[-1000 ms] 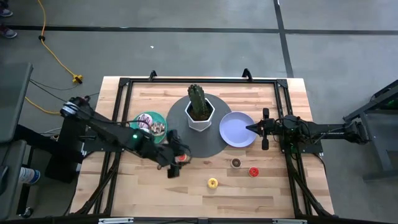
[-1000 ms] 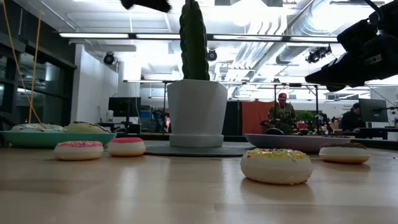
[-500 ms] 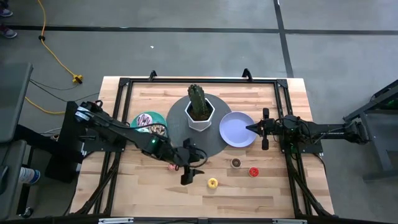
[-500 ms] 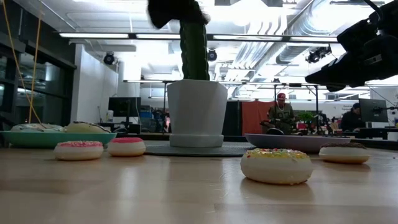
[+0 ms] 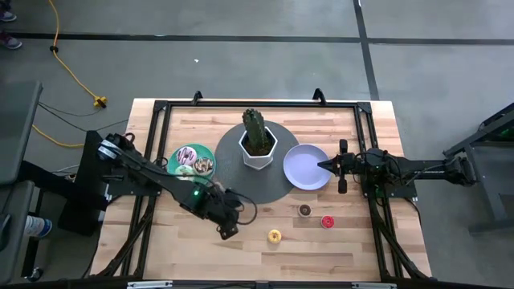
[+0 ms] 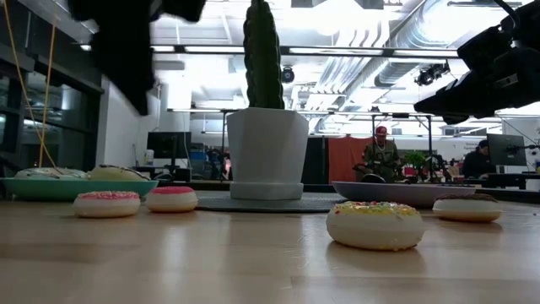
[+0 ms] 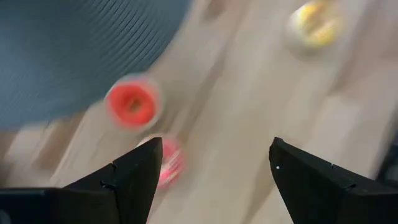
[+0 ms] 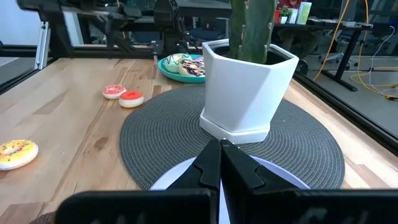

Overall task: Pick & Place donuts
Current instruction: Put the small pink donut on the purple plate

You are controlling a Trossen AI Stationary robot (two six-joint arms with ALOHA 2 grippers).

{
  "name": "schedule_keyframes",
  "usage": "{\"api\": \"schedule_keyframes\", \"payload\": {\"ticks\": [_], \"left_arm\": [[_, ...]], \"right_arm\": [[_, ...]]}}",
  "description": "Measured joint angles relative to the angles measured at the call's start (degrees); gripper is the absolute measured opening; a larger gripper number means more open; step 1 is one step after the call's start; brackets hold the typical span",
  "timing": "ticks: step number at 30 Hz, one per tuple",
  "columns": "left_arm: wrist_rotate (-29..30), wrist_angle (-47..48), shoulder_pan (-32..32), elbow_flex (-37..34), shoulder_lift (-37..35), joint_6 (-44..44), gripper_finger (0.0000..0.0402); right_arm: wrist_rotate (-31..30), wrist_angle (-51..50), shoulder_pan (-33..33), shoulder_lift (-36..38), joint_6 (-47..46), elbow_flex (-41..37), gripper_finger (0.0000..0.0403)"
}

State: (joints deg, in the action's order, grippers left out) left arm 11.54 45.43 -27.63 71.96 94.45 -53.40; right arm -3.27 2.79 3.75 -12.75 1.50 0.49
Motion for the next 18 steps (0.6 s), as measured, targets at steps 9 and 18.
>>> {"api": "schedule_keyframes", "payload": {"ticks": [9,18], "left_arm": [[0.3,7.1,-0.9,0.0,4.6,-7.1,0.0286],[-0.6,7.9,-0.9,0.0,8.5,-4.7,0.0286]], "right_arm": [[0.0,-0.3,0.0,0.0,0.0,0.0,0.0001],[0.0,-0.3,0.0,0.0,0.0,0.0,0.0001]]}}
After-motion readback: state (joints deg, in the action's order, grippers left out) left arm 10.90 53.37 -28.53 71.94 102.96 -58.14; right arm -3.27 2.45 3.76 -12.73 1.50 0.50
